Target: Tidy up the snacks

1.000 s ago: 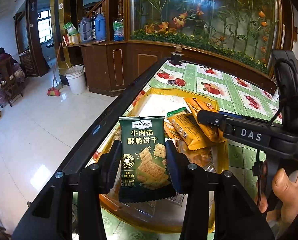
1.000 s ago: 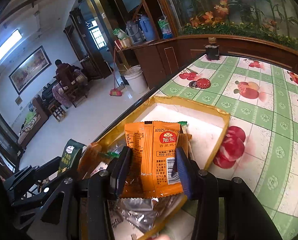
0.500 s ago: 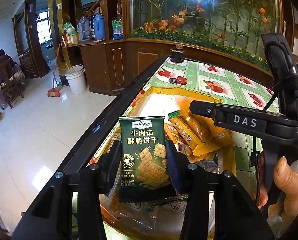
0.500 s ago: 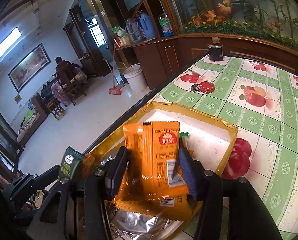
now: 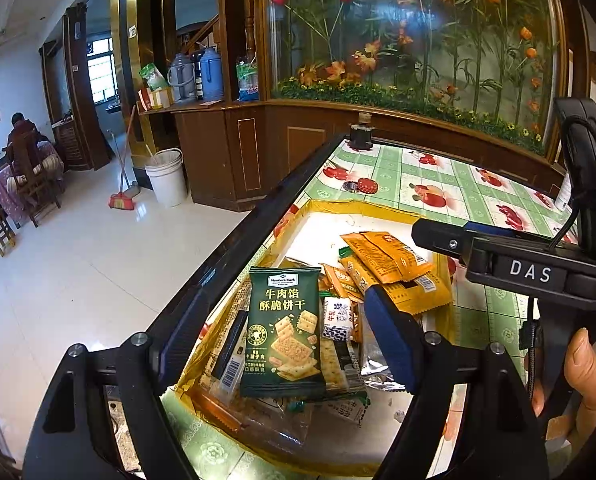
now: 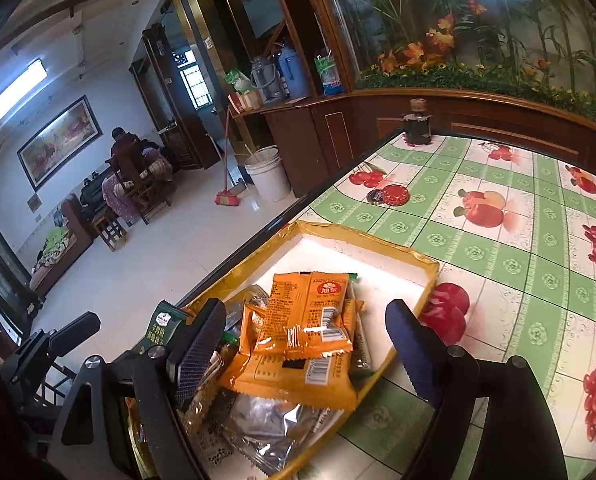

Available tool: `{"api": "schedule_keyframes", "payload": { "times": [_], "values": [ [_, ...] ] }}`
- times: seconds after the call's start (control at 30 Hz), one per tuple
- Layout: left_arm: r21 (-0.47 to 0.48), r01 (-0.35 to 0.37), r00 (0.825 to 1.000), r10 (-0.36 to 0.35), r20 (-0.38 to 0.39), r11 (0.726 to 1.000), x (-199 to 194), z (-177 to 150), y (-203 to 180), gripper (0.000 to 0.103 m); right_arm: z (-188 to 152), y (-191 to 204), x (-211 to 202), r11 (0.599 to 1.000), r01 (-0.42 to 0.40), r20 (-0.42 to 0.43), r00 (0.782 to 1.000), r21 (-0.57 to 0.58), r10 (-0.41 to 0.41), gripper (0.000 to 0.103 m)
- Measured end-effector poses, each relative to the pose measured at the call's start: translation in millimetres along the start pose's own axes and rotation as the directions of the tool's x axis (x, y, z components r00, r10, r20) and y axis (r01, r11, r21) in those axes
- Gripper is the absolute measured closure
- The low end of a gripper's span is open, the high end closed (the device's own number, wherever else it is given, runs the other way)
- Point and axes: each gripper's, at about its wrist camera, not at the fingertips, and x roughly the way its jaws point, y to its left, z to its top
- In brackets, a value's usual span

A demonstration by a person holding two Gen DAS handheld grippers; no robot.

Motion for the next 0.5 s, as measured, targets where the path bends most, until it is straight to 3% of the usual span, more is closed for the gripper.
{"api": "schedule_keyframes", "payload": {
  "times": [0.33, 0.5],
  "values": [
    [0.023, 0.012, 1.0, -0.012, 0.01, 1.0, -23.2, -9.4, -2.9, 0.022, -14.4, 2.2, -36.4, 0.997, -0.052, 0.004, 0.999, -0.058, 0.052, 0.019],
    [0.041, -0.017, 1.0, 0.017, 0.0, 0.999, -37.1, -15.8, -6.4, 0.019, -33.3, 4.7, -55.5, 0.99, -0.096, -0.01, 0.995, -0.105, 0.096, 0.017]
  ]
}}
